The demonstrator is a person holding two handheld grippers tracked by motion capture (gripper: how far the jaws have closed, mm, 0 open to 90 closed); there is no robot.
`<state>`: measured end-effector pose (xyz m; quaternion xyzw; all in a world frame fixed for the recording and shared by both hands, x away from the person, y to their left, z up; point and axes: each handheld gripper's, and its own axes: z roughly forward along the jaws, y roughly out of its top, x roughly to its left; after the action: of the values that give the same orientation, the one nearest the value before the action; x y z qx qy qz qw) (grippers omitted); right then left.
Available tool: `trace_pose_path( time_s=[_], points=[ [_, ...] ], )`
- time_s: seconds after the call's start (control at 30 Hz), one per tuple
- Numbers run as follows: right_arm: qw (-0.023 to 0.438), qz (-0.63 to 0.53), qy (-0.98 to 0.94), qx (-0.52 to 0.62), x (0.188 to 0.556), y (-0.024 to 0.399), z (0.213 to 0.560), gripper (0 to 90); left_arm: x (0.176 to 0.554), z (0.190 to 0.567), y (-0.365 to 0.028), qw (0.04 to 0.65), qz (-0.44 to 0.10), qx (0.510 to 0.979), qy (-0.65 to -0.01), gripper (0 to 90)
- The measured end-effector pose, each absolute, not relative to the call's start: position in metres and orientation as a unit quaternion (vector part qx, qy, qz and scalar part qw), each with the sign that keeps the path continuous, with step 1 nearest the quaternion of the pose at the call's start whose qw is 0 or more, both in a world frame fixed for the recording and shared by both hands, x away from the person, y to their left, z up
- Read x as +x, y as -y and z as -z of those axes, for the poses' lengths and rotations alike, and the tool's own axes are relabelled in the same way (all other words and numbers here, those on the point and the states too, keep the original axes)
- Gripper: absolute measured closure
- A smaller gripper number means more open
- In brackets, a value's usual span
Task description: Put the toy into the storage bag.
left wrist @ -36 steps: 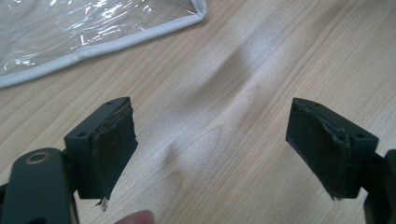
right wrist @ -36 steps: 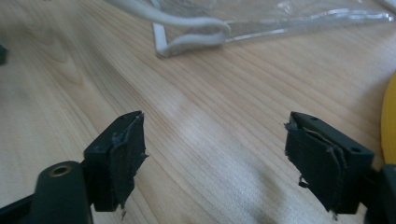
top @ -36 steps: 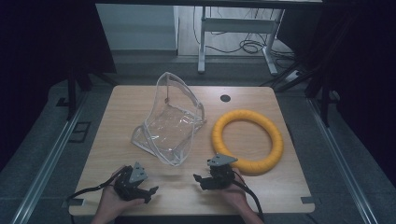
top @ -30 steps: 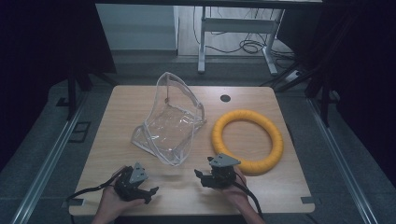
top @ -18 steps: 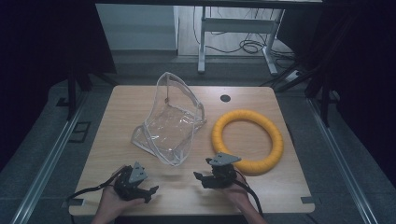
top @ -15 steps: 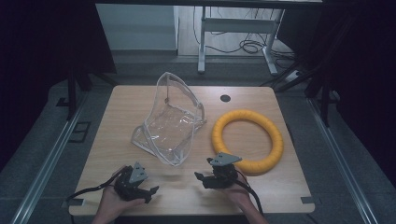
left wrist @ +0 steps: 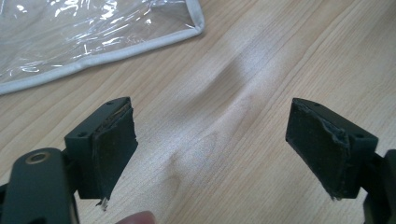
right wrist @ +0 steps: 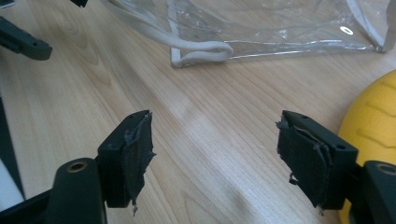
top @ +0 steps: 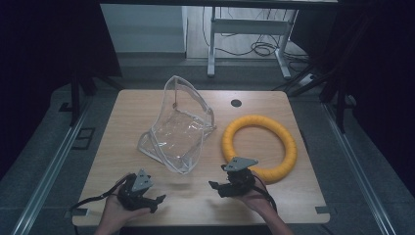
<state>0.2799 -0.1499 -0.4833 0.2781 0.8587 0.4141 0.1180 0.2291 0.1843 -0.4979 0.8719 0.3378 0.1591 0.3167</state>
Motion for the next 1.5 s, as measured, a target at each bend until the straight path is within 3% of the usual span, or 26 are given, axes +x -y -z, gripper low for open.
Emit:
trace_pose_path(
  time_s=[0.67,1.5],
  points=[
    [0.117,-0.38,-0.88,0.258,0.302,0.169,0.448,28.0,0.23,0.499,-0.183,0.309,-0.158,0.875,-0.338,16.0],
    [0.107,-0.303,-0.91,0.264,0.331,0.188,0.442,27.3,0.23,0.5,-0.181,0.318,-0.145,0.875,-0.334,13.7]
  ],
)
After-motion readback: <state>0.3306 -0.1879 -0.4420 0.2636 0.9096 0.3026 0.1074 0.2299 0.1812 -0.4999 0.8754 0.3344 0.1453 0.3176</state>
